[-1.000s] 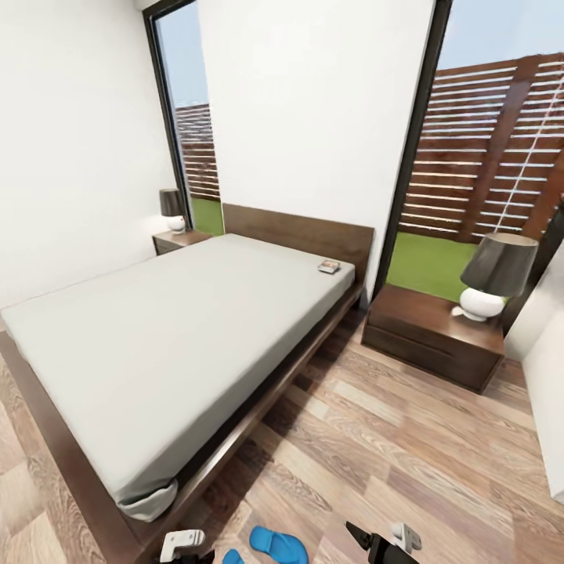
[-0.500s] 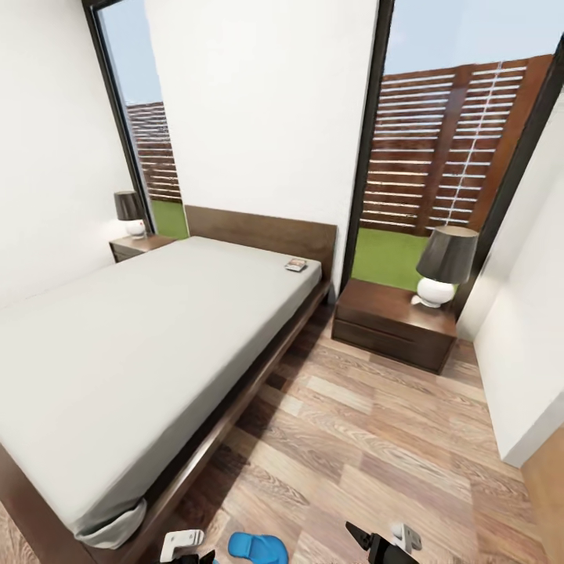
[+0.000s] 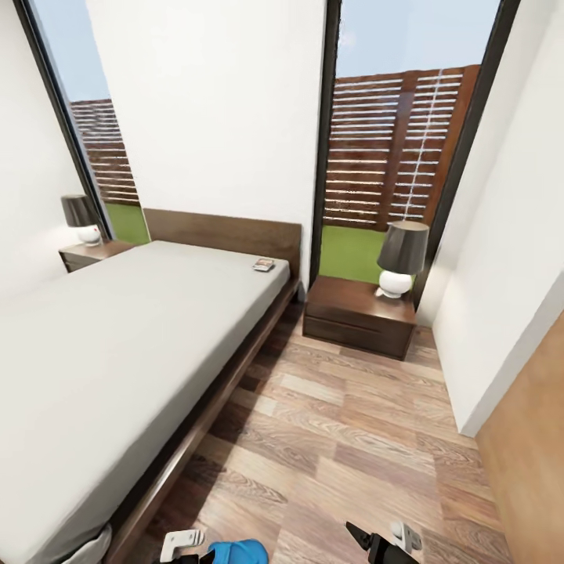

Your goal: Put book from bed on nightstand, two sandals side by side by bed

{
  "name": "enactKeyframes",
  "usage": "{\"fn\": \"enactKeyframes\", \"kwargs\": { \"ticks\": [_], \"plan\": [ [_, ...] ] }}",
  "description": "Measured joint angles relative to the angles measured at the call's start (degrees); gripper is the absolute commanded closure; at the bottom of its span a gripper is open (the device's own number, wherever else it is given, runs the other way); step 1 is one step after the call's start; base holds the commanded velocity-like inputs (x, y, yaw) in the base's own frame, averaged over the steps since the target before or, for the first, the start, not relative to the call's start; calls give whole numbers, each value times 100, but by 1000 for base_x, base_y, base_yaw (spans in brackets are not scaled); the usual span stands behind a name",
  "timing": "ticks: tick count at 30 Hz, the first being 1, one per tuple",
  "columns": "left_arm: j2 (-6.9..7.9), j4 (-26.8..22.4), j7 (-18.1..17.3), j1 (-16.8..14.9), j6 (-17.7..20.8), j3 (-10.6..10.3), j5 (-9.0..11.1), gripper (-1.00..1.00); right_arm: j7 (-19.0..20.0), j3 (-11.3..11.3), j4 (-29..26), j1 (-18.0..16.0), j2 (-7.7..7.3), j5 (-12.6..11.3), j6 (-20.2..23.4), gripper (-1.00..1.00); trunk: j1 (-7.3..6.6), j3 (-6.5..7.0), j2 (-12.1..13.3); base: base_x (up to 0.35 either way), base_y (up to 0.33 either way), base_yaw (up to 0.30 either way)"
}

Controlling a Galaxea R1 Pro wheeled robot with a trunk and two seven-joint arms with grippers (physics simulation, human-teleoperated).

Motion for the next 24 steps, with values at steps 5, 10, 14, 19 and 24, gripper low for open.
{"fn": "enactKeyframes", "kwargs": {
  "ticks": [5,10,14,19,24],
  "plan": [
    [0,0,-1,0,1,0,0,-100,0,0,0,0,0,0,0,-100,0,0,0,0,0,-283],
    [-2,0,1,0,1,0,0,-100,0,1,0,0,0,0,0,-100,0,0,0,0,0,-283],
    [-5,0,1,0,1,0,0,-100,0,0,0,0,0,0,0,-100,0,0,0,0,0,-283],
    [-8,0,1,0,1,0,0,-100,0,1,0,0,0,1,0,-100,0,0,0,0,0,-283],
    [-4,0,1,0,1,0,0,-100,0,0,0,0,0,0,0,-100,0,0,0,0,0,-283]
  ]
}}
